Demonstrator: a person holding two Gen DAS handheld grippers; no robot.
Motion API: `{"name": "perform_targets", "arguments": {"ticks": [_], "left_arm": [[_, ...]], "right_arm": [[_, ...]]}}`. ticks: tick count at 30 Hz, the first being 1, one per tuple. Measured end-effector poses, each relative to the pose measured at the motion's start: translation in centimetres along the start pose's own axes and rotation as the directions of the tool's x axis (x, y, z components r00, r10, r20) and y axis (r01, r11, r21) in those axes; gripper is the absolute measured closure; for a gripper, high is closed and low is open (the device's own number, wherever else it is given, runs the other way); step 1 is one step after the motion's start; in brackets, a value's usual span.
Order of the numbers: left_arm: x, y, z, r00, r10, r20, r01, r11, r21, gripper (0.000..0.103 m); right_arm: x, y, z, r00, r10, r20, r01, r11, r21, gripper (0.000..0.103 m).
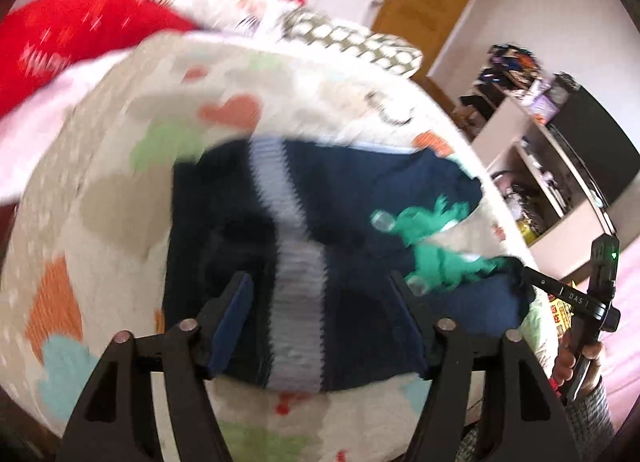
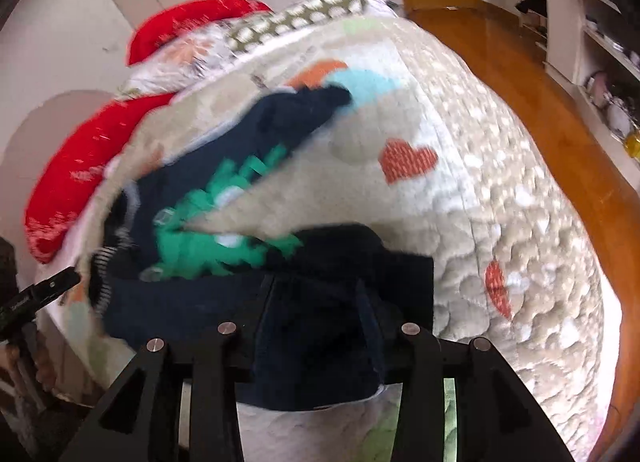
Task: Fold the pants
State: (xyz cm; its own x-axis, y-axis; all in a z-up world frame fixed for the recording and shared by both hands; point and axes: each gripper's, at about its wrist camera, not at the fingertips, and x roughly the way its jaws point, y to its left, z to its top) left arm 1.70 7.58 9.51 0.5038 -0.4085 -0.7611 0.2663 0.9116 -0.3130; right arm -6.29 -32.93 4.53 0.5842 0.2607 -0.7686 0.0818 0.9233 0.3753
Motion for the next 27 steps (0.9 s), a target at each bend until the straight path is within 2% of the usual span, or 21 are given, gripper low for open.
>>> {"name": "perform_targets", "arguments": {"ticks": [3, 9, 11, 13, 16, 20, 23, 24, 27], "left_arm": [[1.3, -1.8, 3.1, 1.000, 0.004, 0.010, -0.005, 0.999, 0.034, 0.029], [5.4, -4.5, 7.4, 0.998, -0.030, -0.046, 0.034, 0.995, 0.096, 0.029], [7.0, -4.8, 8.6, 0.998, -0.007, -0.065, 0.015, 0.992, 0.125, 0.029], [8.0, -3.8, 9.7, 0.997, 0.001, -0.076, 0.007, 0.994, 0.108, 0.029], [9.1, -1.2, 11.0, 0.994, -0.030, -0.106, 0.034, 0.999, 0.036, 0.029], [10.9, 2.5, 12.0, 0.988, 0.003, -0.153, -0.006, 1.000, -0.014, 0.029], [11.8, 4.7, 12.2, 0.985, 0.038, -0.168, -0.043, 0.999, -0.028, 0.029], [12.2, 5.6, 12.2, 0.984, 0.041, -0.172, -0.048, 0.998, -0.037, 0.029], [12.7, 7.5, 12.1, 0.985, 0.012, -0.174, -0.027, 0.996, -0.084, 0.029]], "right_arm": [[-1.1, 0.9, 1.7, 1.000, -0.008, 0.028, 0.009, 0.999, -0.042, 0.050], [-0.3, 1.4, 6.1, 0.998, -0.053, 0.034, 0.056, 0.994, -0.092, 0.049], [0.6, 1.2, 7.7, 0.998, -0.056, 0.031, 0.059, 0.995, -0.078, 0.048], [1.6, 1.2, 9.3, 0.999, -0.049, 0.017, 0.050, 0.995, -0.087, 0.048], [3.4, 1.9, 11.5, 0.999, -0.046, -0.010, 0.045, 0.991, -0.123, 0.045], [7.1, 3.8, 15.0, 0.996, -0.054, -0.072, 0.039, 0.981, -0.189, 0.042], [10.3, 4.7, 17.5, 0.989, -0.083, -0.119, 0.056, 0.975, -0.216, 0.042], [11.6, 4.9, 18.5, 0.985, -0.117, -0.124, 0.088, 0.972, -0.218, 0.042], [14.0, 5.0, 20.1, 0.979, -0.141, -0.150, 0.108, 0.971, -0.212, 0.042]]}}
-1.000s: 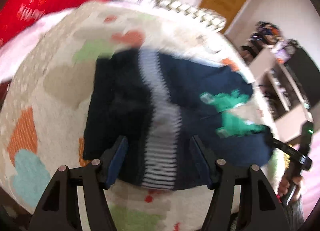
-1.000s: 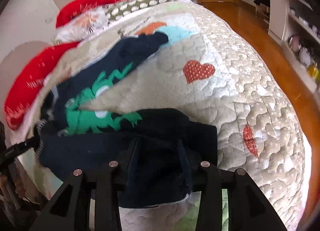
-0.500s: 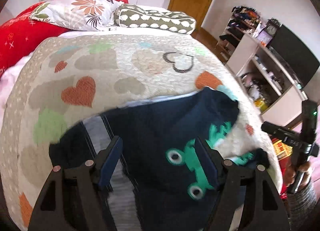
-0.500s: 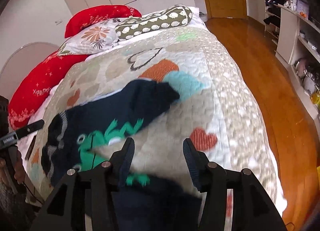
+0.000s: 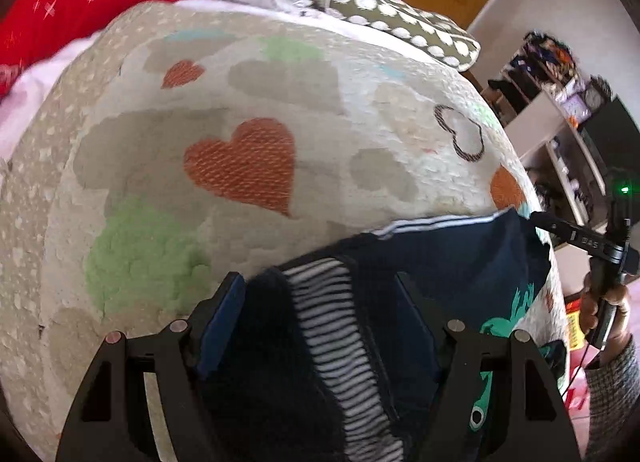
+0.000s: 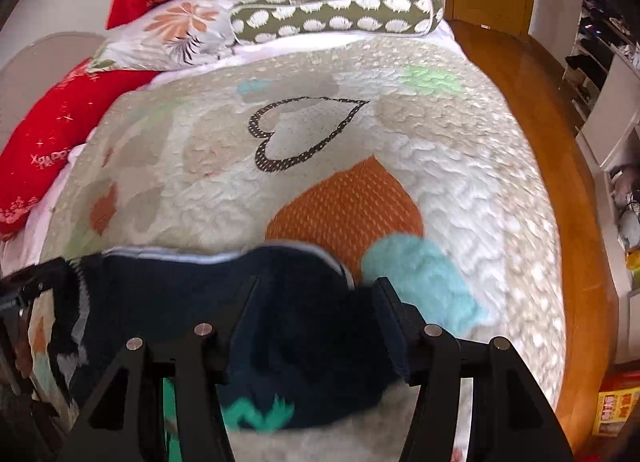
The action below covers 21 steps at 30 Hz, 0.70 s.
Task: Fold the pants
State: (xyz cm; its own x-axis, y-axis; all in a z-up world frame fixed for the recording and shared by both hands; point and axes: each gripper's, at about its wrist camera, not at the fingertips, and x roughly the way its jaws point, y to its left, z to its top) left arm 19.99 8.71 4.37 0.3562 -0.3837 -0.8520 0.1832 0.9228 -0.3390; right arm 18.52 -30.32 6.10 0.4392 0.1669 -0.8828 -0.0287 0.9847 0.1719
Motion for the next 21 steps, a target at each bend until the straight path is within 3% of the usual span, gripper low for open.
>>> {"name": "perform_targets", "arguments": {"ticks": [7, 13, 18, 21], "left_arm": [[1.6, 2.1, -0.2, 0.999, -0.039, -0.025, 0.038, 0.998, -0.057, 0.029], [-1.4, -0.1, -0.2, 0.995, 0.011, 0.099, -0.009, 1.000, -0.027, 0.029], [-6.5, -4.8, -2.1, 0.959, 0.050, 0.278, -0.072, 0.995, 0.069, 0.028], [-9.3, -7.7, -4.4, 0.916, 0.088, 0.392, -0.138, 0.985, 0.102, 0.019]], "right_arm": [[2.5, -0.7, 1.5, 0.999, 0.013, -0.036, -0.010, 0.998, 0.069, 0.042], [1.4, -0.6, 0.8, 1.000, -0.010, 0.012, 0.009, 0.997, 0.072, 0.042], [-1.3, 0.5, -1.1, 0.997, 0.010, 0.070, -0.015, 0.997, 0.074, 0.042], [-3.8, 1.3, -3.5, 0.991, 0.062, 0.115, -0.071, 0.994, 0.079, 0.042]]}}
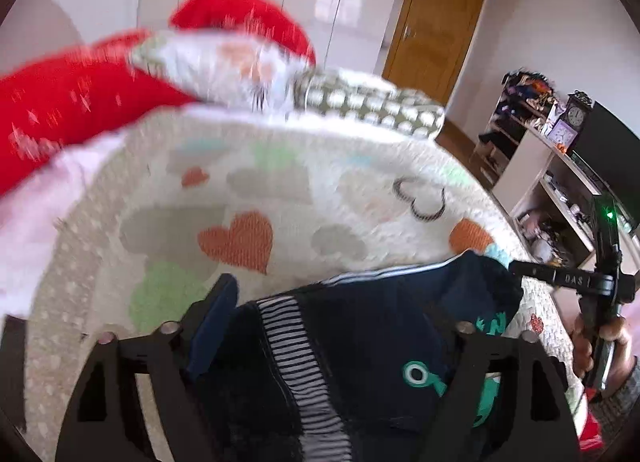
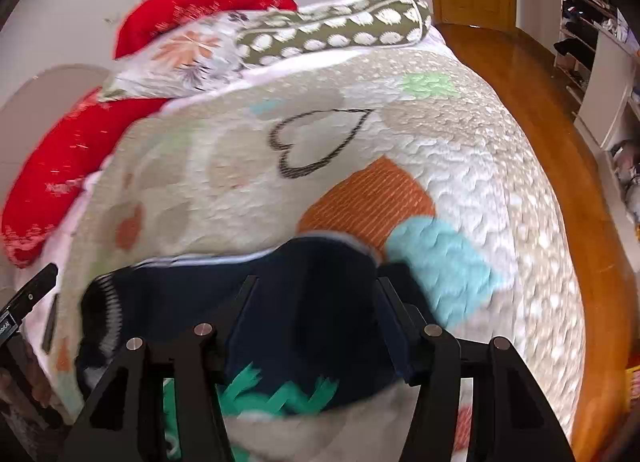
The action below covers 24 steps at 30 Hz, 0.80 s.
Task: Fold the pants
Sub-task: 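Release the pants and lift both tools away from the folded pants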
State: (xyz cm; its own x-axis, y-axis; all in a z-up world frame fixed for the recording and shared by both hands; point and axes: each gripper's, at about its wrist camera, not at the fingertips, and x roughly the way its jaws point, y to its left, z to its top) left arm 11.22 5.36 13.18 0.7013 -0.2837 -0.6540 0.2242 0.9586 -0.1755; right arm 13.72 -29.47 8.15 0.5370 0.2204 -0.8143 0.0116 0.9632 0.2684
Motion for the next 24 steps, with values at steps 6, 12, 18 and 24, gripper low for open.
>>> {"name": "perform_targets", "arguments": {"ticks": [6, 12, 18, 24], "left_arm": [[-6.5, -3.9, -1.8, 0.982, 0.079, 0.170, -0.086, 0.996, 0.036, 0.006], [-11.8, -6.0, -4.0, 0.947, 0.153, 0.284, -0.148, 0.988, -0.036, 0.000], [-13.4, -6.8, -4.6, 0.956, 0.172, 0.237, -0.172, 0.985, -0.023, 0.000], [-12.9, -6.7, -4.8, 0.960, 0.204, 0.191, -0.208, 0.978, -0.001, 0.000]], "right_arm": [[-4.2, 1.9, -3.9, 0.998, 0.000, 0.065, 0.003, 0.998, -0.055, 0.042], [-8.2, 3.8, -9.7, 0.989, 0.023, 0.148, -0.014, 0.998, -0.063, 0.034], [-9.3, 5.4, -13.5, 0.990, 0.007, 0.141, 0.009, 0.994, -0.110, 0.034], [-10.0, 6.5, -13.5, 0.988, -0.024, 0.150, 0.051, 0.983, -0.178, 0.031]]}}
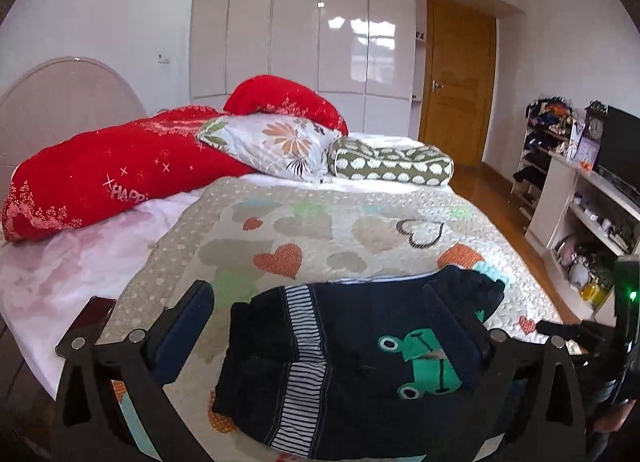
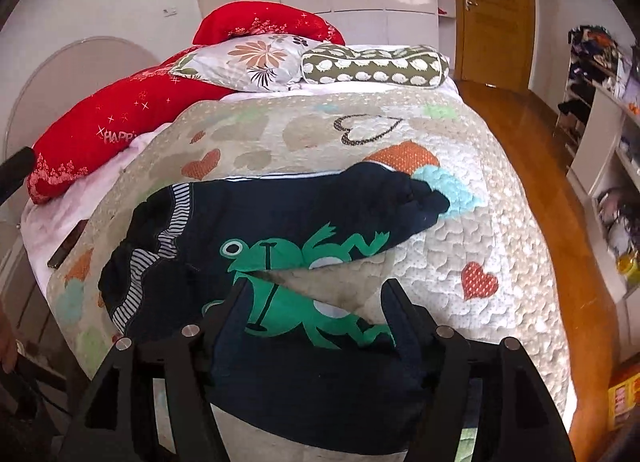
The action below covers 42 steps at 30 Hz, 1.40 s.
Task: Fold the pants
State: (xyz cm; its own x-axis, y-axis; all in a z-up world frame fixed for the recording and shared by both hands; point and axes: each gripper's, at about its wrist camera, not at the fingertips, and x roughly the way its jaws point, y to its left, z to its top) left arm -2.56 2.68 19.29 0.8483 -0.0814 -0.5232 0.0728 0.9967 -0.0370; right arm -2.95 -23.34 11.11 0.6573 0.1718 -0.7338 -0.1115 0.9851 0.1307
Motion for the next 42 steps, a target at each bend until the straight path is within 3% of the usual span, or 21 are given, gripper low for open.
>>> {"name": "perform_targets", "arguments": {"ticks": [18, 21, 24, 26, 28, 30, 31, 34, 37, 40, 42], "left_arm": [[2.8, 1.1, -1.9, 0.995, 0.017, -0.094, -0.017, 1.000, -0.003, 0.000], [3.6, 1.3, -1.7, 0.994, -0.002, -0.111, 0.003, 1.000, 0.008, 0.000], [5.7, 1.8, -0.6, 0.985, -0.067, -0.159, 0.071, 0.997, 0.023, 0.000], [8.7, 1.7, 0.6, 0.963, -0.133, -0.234, 0.146, 0.988, 0.039, 0.000], [12.2, 1.3, 1.2, 0.930, -0.195, -0.311, 0.218, 0.975, 0.042, 0.000], [16.9, 1.3, 1.2, 0.882, -0.241, -0.405, 0.276, 0.961, 0.030, 0.000], [18.7, 1.4, 0.9, 0.865, -0.245, -0.437, 0.279, 0.960, 0.015, 0.000], [24.6, 2.4, 0.0, 0.793, -0.284, -0.539, 0.287, 0.954, -0.081, 0.000], [28.8, 2.8, -0.8, 0.733, -0.332, -0.594, 0.304, 0.941, -0.150, 0.000], [30.9, 2.0, -1.5, 0.710, -0.319, -0.627, 0.324, 0.939, -0.111, 0.000], [31.6, 0.9, -1.8, 0.708, -0.284, -0.647, 0.338, 0.940, -0.042, 0.000]], "right_arm": [[3.2, -0.4, -0.9, 0.997, -0.011, -0.070, 0.013, 1.000, 0.021, 0.030], [3.3, -0.4, -0.7, 0.997, -0.019, -0.069, 0.020, 1.000, 0.011, 0.030], [3.3, -0.4, 0.7, 0.996, -0.064, -0.056, 0.061, 0.997, -0.052, 0.030], [4.2, -0.6, 2.5, 0.994, -0.083, -0.073, 0.074, 0.990, -0.117, 0.027], [5.9, -1.3, 4.8, 0.988, -0.114, -0.108, 0.094, 0.980, -0.173, 0.026], [8.5, -2.3, 7.0, 0.979, -0.108, -0.175, 0.075, 0.980, -0.186, 0.026], [9.6, -2.8, 7.9, 0.975, -0.101, -0.199, 0.066, 0.982, -0.177, 0.026], [13.9, -4.4, 10.7, 0.957, -0.090, -0.274, 0.051, 0.988, -0.149, 0.026], [17.5, -5.1, 12.4, 0.945, -0.109, -0.309, 0.064, 0.986, -0.151, 0.026], [21.1, -5.4, 13.3, 0.928, -0.127, -0.350, 0.074, 0.984, -0.162, 0.026], [23.4, -5.7, 13.4, 0.912, -0.127, -0.389, 0.070, 0.985, -0.158, 0.026]]}}
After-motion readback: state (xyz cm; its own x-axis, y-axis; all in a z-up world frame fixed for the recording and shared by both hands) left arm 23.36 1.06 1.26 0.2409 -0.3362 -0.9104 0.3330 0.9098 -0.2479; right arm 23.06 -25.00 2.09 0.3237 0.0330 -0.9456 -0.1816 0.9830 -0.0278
